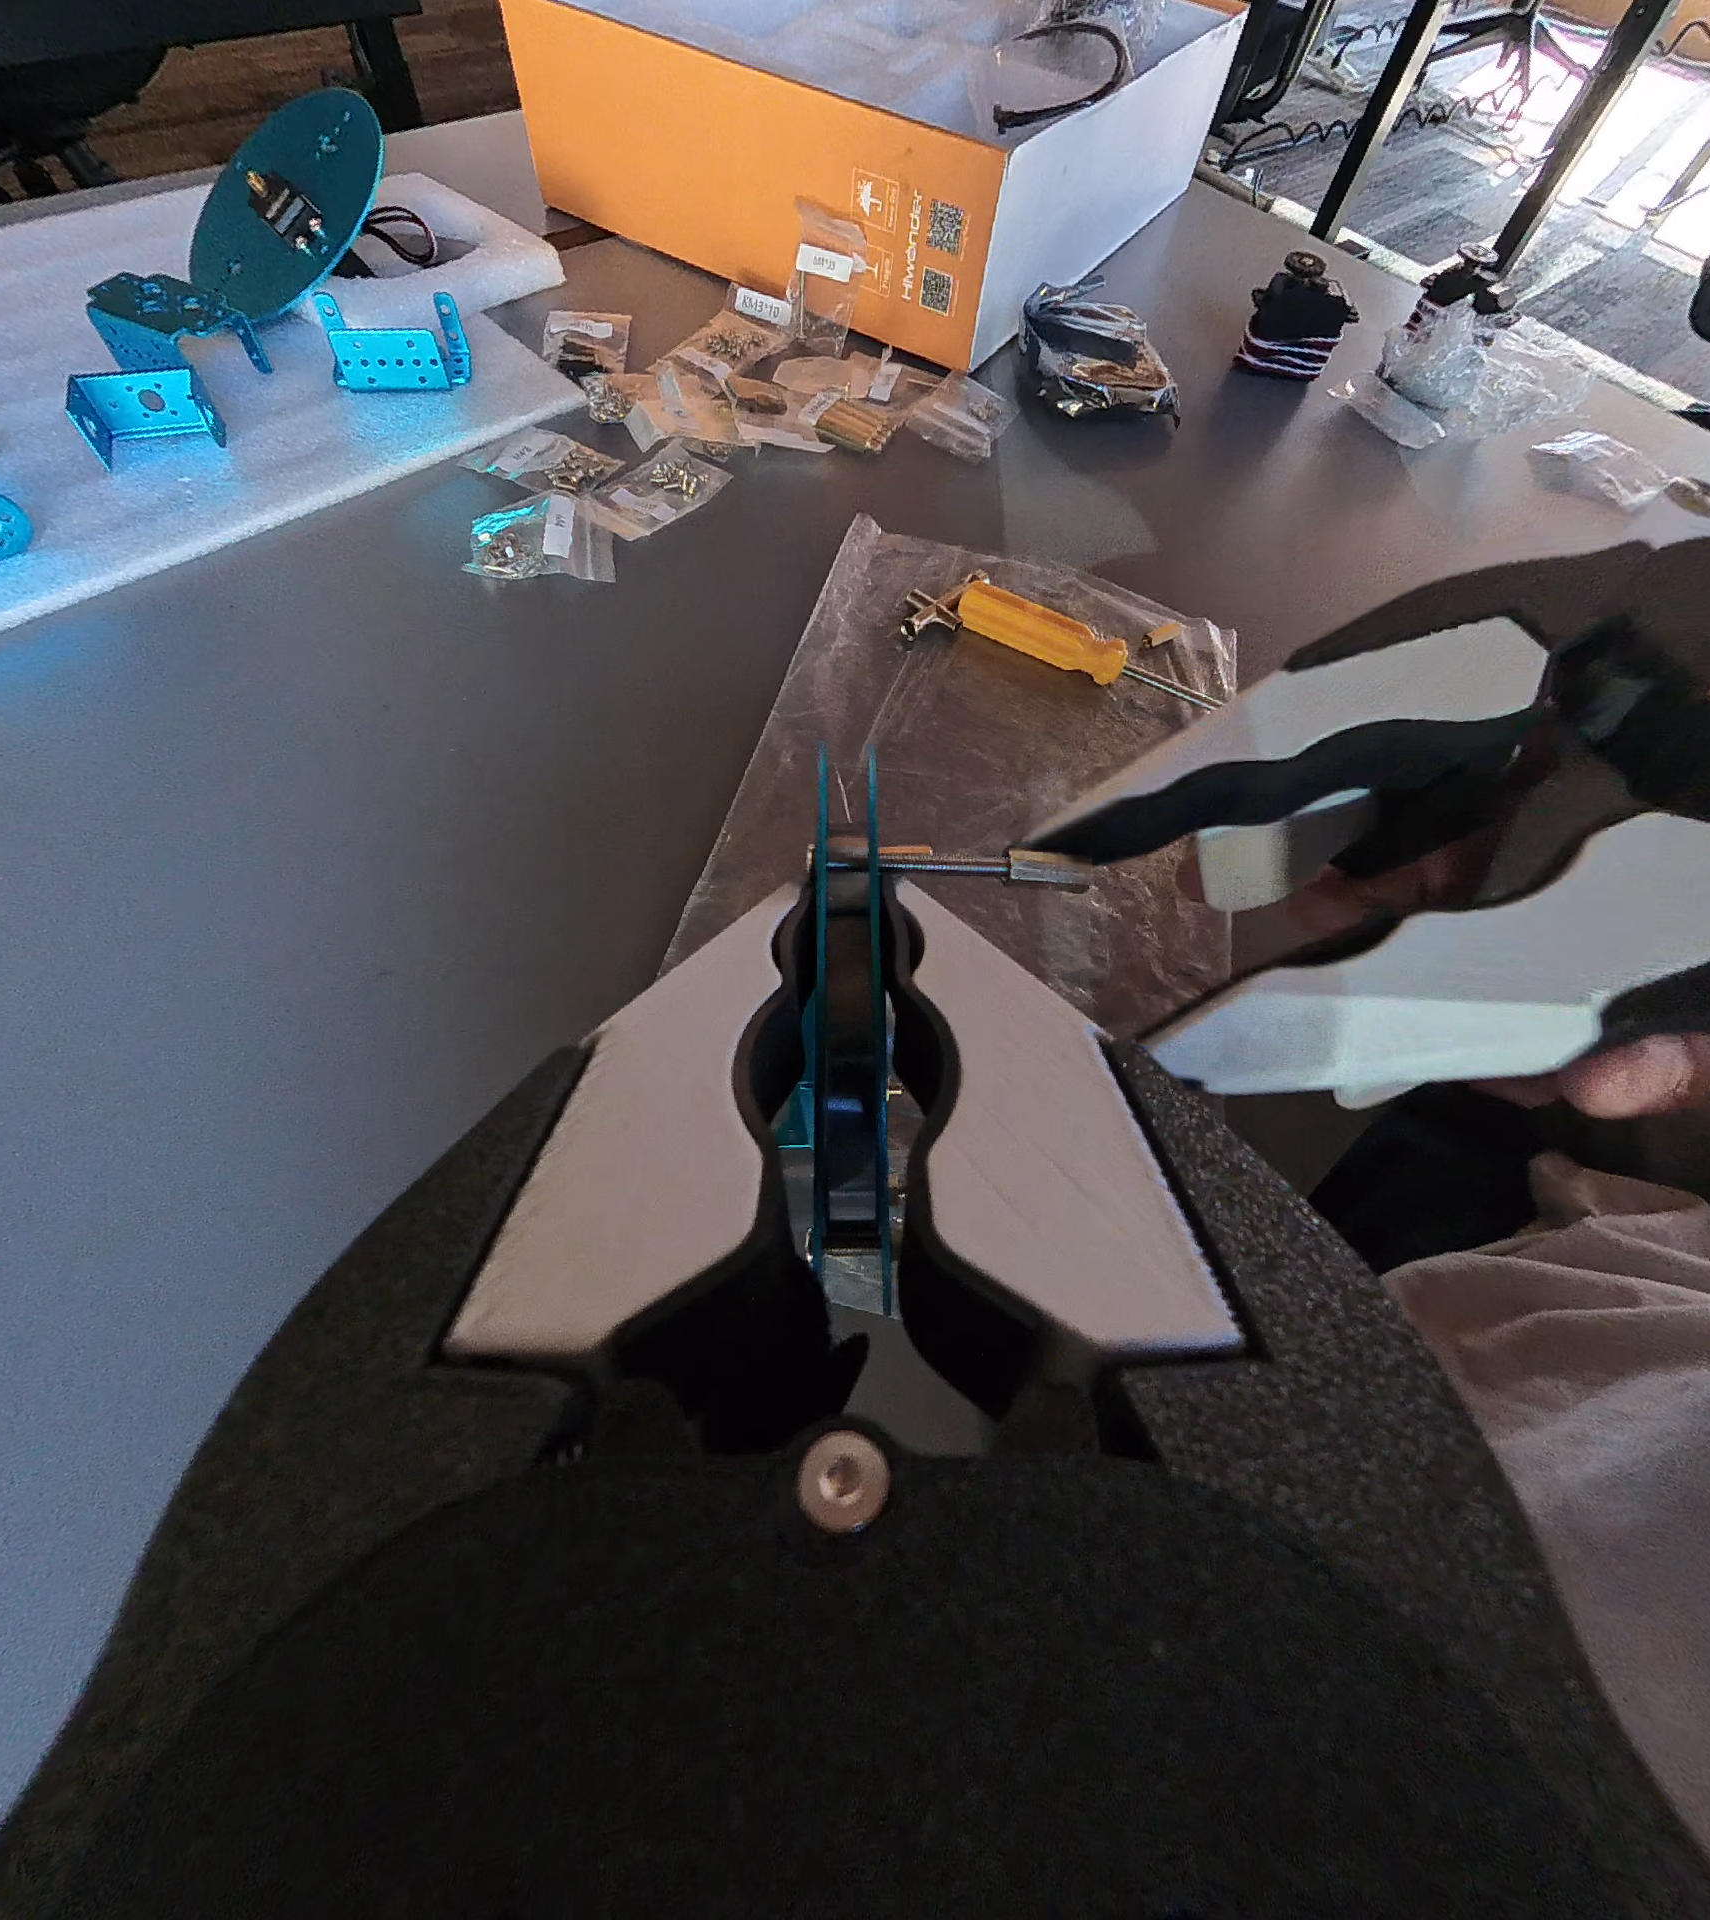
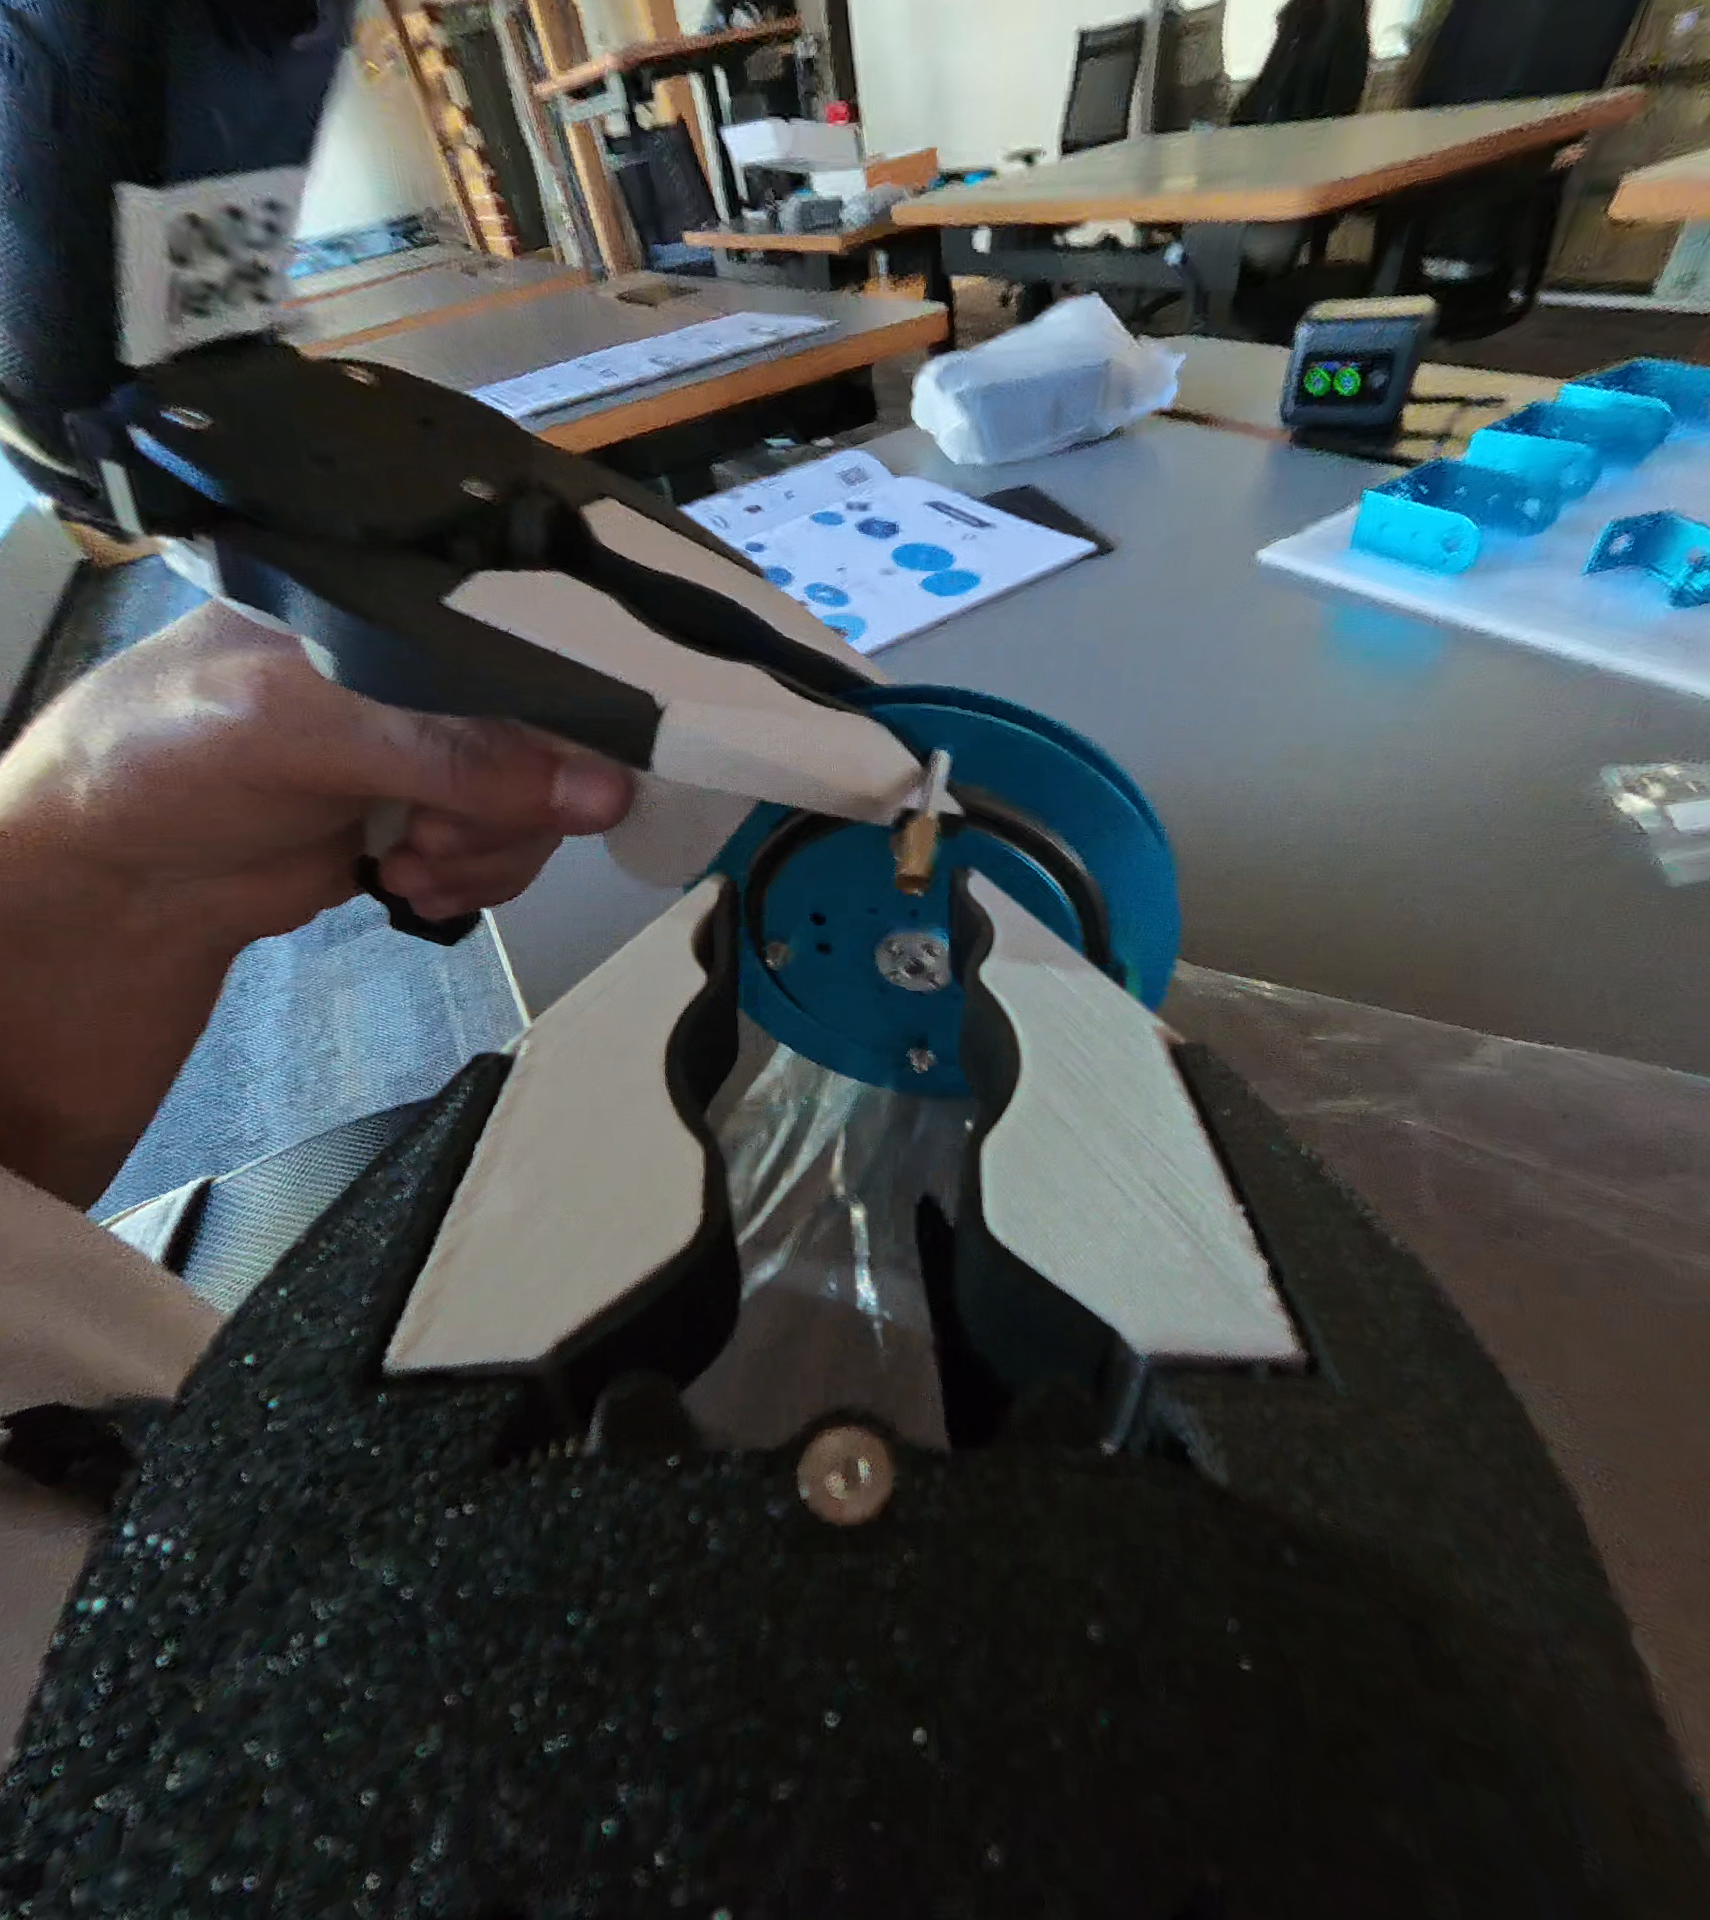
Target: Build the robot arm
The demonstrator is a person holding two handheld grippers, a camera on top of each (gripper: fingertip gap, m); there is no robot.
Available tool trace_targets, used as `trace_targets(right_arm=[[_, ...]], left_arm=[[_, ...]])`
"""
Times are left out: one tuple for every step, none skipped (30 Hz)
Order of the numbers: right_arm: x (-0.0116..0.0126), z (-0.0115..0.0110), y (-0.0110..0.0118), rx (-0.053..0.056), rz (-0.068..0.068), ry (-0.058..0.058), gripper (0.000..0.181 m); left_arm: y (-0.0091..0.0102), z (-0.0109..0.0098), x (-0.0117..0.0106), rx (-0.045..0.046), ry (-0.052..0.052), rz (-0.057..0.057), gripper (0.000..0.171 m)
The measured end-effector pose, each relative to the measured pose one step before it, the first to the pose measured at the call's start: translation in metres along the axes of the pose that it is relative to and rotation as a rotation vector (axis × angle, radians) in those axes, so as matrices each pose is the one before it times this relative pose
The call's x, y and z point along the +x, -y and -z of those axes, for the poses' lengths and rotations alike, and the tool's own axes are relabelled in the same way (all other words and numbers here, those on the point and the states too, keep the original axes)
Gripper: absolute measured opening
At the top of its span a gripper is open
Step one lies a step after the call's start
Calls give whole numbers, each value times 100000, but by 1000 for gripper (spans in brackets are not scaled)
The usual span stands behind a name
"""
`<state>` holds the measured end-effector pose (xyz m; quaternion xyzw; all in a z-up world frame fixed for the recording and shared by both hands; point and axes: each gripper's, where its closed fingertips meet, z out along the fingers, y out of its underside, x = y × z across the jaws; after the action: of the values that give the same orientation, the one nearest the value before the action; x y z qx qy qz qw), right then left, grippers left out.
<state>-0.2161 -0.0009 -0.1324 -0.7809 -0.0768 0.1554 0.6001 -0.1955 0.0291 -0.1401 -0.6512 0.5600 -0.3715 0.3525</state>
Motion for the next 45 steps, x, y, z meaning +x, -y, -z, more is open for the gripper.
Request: trace_targets(right_arm=[[-457,164,768,3263,1618,1002,39],[-253,295,1012,3745,2934,-782,39],[-185,303,934,3025,3206,-775,39],[74,198,558,1276,2201,-1491,39],[361,60,-110,-1263,993,-2087,41],[570,-118,-829,-3833,-600,-2357,40],[444,-245,-1233,-4492,-1649,-944,41],[179,-281,-1244,-3868,-2289,661,40],[-167,-191,-772,-2196,-2454,2156,40],[-402,17,-20,559,-994,2283,40],[-490,192,667,2899,1363,1385,40],[-542,266,1030,3589,3202,666,40],[-341,230,1042,2546,3639,-696,40],[-119,213,935,1951,2877,-1586,40],[-103,238,696,1861,1977,-738,40],[176,148,140,299,418,-1165,40],[407,-15,-575,-2408,-1201,-1281,40],[498,-132,-1092,-3914,-1869,-1206,40],[662,-208,-1302,-4586,-2284,-2279,37],[663,-193,-1068,-3588,-3027,-2639,32],[192,-133,-479,-1056,-4201,96,31],[-156,-69,9,862,-5091,2444,28],[-178,-81,213,1478,-5419,2412,25],[-306,-130,251,1543,-5004,3277,23],[-309,-164,179,1133,-4509,3449,23],[-243,-220,73,548,-3969,2982,22],[-178,-148,143,1131,-2886,2312,16],[249,-72,133,1129,-1851,-707,9],[309,-13,84,834,5,-1348,5],[141,47,79,677,456,-744,4],[133,9,-104,-709,1675,-1267,4],[134,0,-194,-1327,3193,-2078,4],[18,62,-39,-571,3620,-2016,4],[4,85,-17,-573,3860,-2118,4],[19,115,36,-321,4142,-2274,4],[44,97,-16,-780,4630,-2475,4],[84,65,-94,-1184,6216,-3126,3],[85,52,-29,-766,7054,-3394,4],[36,6,-69,-1046,5985,-2713,4],[30,-3,-22,-662,4422,-1808,4],[87,38,78,55,3305,-1553,4],[90,5,40,-235,3594,-1593,4],[101,-17,-8,-867,5139,-2402,4],[93,29,74,-569,5739,-2922,4],[31,13,35,-861,4679,-2561,4]], left_arm=[[7,-9,-50,-28,73,127,9],[2,-7,-44,-61,-3,57,9],[4,-1,-35,-10,-47,-27,9],[2,6,-17,33,-12,36,9],[-6,3,21,-36,-111,-64,9],[-11,5,23,-60,-66,-83,9],[-2,7,19,40,13,25,9],[0,-7,28,-23,-102,35,9],[-6,5,38,-104,-64,-180,9],[-5,1,24,11,55,-255,9],[0,0,23,22,-44,-182,9],[-7,10,7,-10,-14,-62,9],[3,-3,-33,89,114,207,9],[2,4,-34,103,47,353,9],[9,3,-25,64,53,323,9],[-7,1,3,49,46,155,9],[-3,7,12,34,15,-65,9],[-3,1,21,9,-32,-189,9],[-6,3,16,-28,-40,-128,9],[11,-3,-5,-17,33,-30,9],[10,-31,8,-61,-41,-27,9],[15,-18,2,-55,36,42,9],[19,-35,4,0,8,23,9],[2,-21,52,-48,-117,-98,9],[6,-14,39,-77,-14,-234,9],[2,-19,53,-125,-5,-308,9],[-5,-2,14,-142,25,-211,9],[-2,11,-48,-97,189,-39,9],[-2,9,-34,-34,-102,167,9],[2,7,-10,2,-192,193,9],[0,0,1,-8,-55,51,9],[0,-7,5,-22,17,-42,9],[8,-18,56,17,-182,-13,9],[2,-15,81,-1,-197,-110,9],[9,-25,85,19,-164,-148,9],[6,-18,73,35,-116,-201,9],[-7,-18,69,-76,-1,-334,9],[0,-5,32,-73,66,-431,9],[-1,-6,12,-29,-28,-180,9],[-1,1,0,-29,-161,110,9],[9,-11,-9,16,-62,20,9],[12,-25,-4,-3,139,-94,9],[4,-19,-9,-124,339,-352,9],[3,-9,-8,-197,325,-377,9],[9,-8,-12,-47,228,-174,9]])
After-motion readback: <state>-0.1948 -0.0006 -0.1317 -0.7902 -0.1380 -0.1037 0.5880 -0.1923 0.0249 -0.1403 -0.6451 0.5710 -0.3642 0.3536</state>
